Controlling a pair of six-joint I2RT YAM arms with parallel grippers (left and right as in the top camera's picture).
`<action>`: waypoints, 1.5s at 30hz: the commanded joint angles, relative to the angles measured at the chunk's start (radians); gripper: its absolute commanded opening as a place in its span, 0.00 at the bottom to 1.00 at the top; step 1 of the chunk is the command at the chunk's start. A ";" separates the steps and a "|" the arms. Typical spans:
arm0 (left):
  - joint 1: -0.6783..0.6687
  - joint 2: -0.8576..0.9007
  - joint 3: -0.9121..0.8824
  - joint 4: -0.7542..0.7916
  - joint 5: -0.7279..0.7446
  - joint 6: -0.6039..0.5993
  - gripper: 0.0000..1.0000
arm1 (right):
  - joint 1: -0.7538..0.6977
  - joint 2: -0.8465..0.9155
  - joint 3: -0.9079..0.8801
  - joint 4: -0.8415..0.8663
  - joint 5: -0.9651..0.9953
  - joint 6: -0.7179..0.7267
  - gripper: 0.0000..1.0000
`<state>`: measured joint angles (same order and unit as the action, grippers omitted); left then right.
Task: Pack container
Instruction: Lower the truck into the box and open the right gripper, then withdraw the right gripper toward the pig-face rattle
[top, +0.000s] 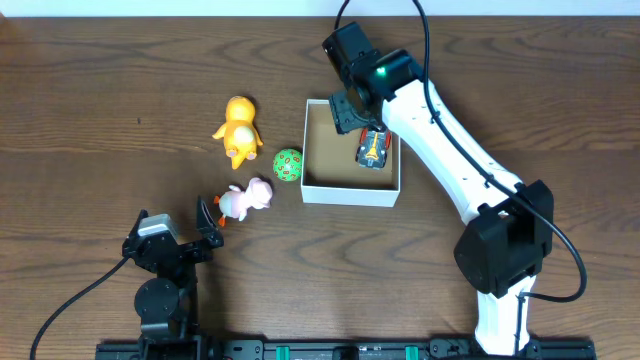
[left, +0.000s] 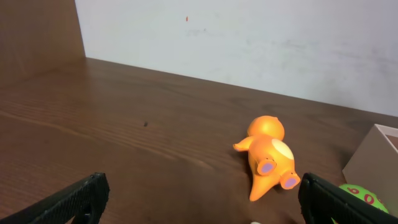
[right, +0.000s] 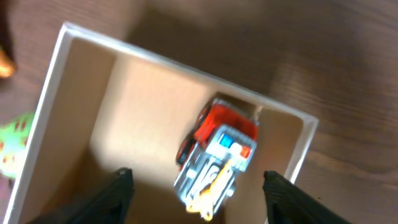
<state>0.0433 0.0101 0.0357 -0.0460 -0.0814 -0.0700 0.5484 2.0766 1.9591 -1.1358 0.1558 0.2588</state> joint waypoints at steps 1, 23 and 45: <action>-0.002 -0.004 -0.031 -0.019 -0.004 0.013 0.98 | 0.010 -0.006 0.008 -0.049 -0.053 -0.048 0.61; -0.002 -0.004 -0.031 -0.019 -0.004 0.013 0.98 | -0.211 -0.223 0.008 -0.382 0.054 -0.111 0.62; -0.002 -0.004 -0.031 -0.019 -0.004 0.013 0.98 | -0.549 -0.334 -0.441 -0.240 0.024 -0.058 0.64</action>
<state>0.0433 0.0101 0.0357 -0.0463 -0.0811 -0.0700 0.0319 1.7641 1.5974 -1.4021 0.1909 0.1795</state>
